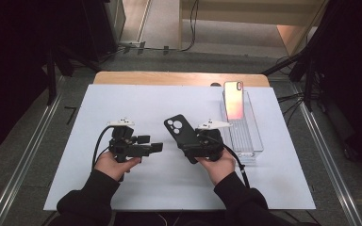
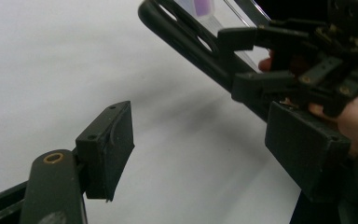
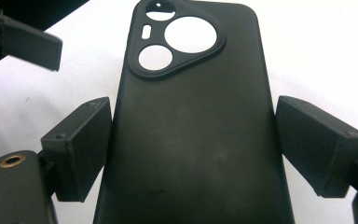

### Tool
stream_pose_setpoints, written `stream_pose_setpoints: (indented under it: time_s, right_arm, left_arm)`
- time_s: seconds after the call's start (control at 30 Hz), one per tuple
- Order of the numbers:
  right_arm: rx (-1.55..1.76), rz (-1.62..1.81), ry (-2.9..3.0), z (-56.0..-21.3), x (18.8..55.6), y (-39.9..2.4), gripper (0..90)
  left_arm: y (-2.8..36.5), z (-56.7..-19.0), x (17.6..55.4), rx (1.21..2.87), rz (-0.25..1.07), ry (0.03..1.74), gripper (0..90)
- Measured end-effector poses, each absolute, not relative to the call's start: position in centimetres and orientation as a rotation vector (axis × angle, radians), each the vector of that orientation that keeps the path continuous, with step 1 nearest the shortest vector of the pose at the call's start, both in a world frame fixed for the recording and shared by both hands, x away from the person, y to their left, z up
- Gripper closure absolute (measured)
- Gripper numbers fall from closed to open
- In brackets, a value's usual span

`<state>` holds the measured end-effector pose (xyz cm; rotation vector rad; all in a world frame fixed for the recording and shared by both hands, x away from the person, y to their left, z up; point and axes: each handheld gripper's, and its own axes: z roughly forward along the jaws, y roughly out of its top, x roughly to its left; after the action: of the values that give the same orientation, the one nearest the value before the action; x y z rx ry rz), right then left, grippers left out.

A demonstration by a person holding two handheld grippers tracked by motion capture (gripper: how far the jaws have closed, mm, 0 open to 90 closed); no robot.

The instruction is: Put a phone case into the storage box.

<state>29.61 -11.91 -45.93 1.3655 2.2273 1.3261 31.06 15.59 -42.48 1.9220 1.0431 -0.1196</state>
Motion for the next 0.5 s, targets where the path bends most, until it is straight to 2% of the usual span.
stream_pose_setpoints:
  time_s: [0.5]
  right_arm:
    - [1.452, 1.421, 2.148, -46.9, 28.7, -11.4, 11.9]
  left_arm:
    - [14.4, -41.6, 33.6, 1.868, -0.129, 1.144, 24.5]
